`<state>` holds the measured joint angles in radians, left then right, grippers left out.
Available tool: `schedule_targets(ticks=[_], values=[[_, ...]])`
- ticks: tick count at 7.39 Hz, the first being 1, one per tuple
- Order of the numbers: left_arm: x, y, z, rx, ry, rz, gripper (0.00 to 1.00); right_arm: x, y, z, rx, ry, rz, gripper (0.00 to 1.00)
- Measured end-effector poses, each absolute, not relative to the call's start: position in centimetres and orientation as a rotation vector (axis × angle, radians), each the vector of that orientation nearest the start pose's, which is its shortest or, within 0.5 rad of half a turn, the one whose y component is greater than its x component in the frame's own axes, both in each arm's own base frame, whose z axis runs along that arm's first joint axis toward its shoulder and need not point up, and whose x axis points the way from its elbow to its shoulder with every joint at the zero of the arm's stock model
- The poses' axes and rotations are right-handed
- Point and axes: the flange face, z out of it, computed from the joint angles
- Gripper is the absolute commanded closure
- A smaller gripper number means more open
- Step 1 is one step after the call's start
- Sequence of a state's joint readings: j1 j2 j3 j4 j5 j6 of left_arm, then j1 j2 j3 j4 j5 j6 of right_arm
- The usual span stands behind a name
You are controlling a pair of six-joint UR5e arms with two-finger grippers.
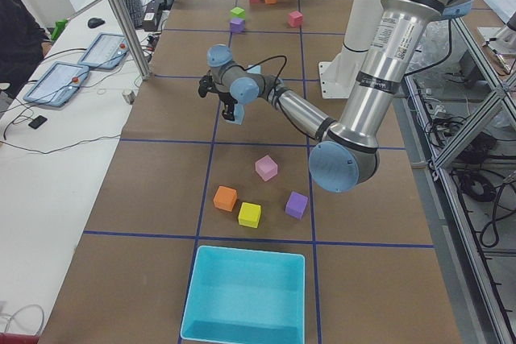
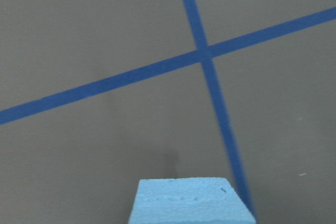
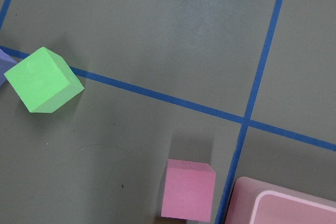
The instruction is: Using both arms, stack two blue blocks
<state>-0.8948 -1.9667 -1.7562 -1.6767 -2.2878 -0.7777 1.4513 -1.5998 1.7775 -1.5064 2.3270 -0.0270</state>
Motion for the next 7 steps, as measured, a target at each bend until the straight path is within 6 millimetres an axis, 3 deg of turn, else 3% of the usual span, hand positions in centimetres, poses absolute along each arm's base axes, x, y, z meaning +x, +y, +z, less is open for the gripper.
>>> schedule_targets(ticks=[2, 4, 5, 7], values=[[37.8, -50.1, 26.8, -0.027, 0.991, 0.082, 0.41, 0.6, -49.3, 56.4, 0.196, -0.764, -0.23, 0.0], [41.8, -48.5, 21.6, -0.051, 0.999, 0.031, 0.41, 0.6, -49.4, 56.3, 0.198, -0.764, -0.23, 0.0], [43.6, -48.2, 18.9, -0.05, 0.986, 0.023, 0.41, 0.6, -49.5, 56.2, 0.199, -0.764, -0.23, 0.0], [47.2, -49.7, 13.9, -0.057, 0.972, 0.002, 0.41, 0.6, -49.5, 56.1, 0.201, -0.764, -0.231, 0.0]])
